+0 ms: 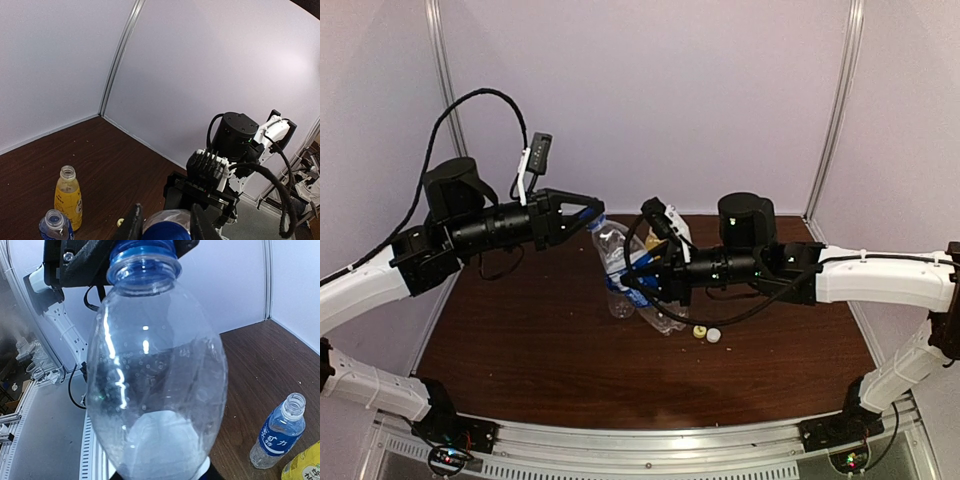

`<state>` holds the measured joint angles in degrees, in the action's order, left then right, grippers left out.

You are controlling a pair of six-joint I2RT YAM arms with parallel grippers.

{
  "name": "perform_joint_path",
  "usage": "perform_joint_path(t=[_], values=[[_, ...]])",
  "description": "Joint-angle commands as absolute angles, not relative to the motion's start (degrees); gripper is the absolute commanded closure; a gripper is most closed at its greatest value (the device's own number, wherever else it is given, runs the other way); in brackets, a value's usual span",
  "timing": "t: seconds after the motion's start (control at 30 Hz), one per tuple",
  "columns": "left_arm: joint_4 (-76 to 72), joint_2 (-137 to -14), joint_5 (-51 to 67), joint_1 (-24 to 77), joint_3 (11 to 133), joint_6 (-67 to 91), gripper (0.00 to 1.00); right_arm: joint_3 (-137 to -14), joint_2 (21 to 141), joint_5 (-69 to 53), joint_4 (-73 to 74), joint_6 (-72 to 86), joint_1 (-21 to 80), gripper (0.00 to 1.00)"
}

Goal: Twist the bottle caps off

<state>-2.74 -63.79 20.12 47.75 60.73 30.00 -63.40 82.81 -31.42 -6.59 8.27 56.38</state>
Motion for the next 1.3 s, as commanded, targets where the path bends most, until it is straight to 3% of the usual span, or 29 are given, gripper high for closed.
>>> perform_joint_path(t=[0.0, 0.2, 0.33, 0.57, 0.77, 0.9, 1.13, 1.27], values=[[-3.63, -62.69, 17.87, 46.85, 61.45, 27.66, 0.68, -63.89, 81.29, -30.94, -10.0, 9.66, 55.46, 0.71], [-3.79, -61.67, 21.09, 46.77, 61.85, 23.29, 0.31, -63.98, 81.3, -36.33, -10.54, 10.2, 55.41, 0.71], [-4.21, -60.94, 24.77, 46.33, 61.84, 20.66, 0.2, -63.98, 81.47, -40.38, -10.78, 10.62, 55.46, 0.71], [-9.2, -61.66, 39.51, 43.6, 61.1, 20.32, 0.19, -63.55, 82.1, -50.04, -13.54, 12.08, 55.46, 0.71], [-22.05, -64.46, 52.02, 40.45, 58.55, 29.71, 0.27, -64.0, 83.24, -54.82, -16.27, 13.68, 55.46, 0.71], [-25.59, -66.14, 55.61, 40.43, 58.73, 32.26, 0.33, -64.63, 83.82, -55.35, -16.51, 14.08, 55.46, 0.71], [-27.46, -66.89, 57.71, 40.39, 58.37, 33.64, 0.29, -65.4, 85.34, -55.8, -17.72, 15.07, 55.46, 0.71], [-27.51, -67.4, 58.13, 40.43, 58.36, 33.92, 0.35, -65.83, 85.8, -56.31, -18.44, 15.55, 55.46, 0.71]])
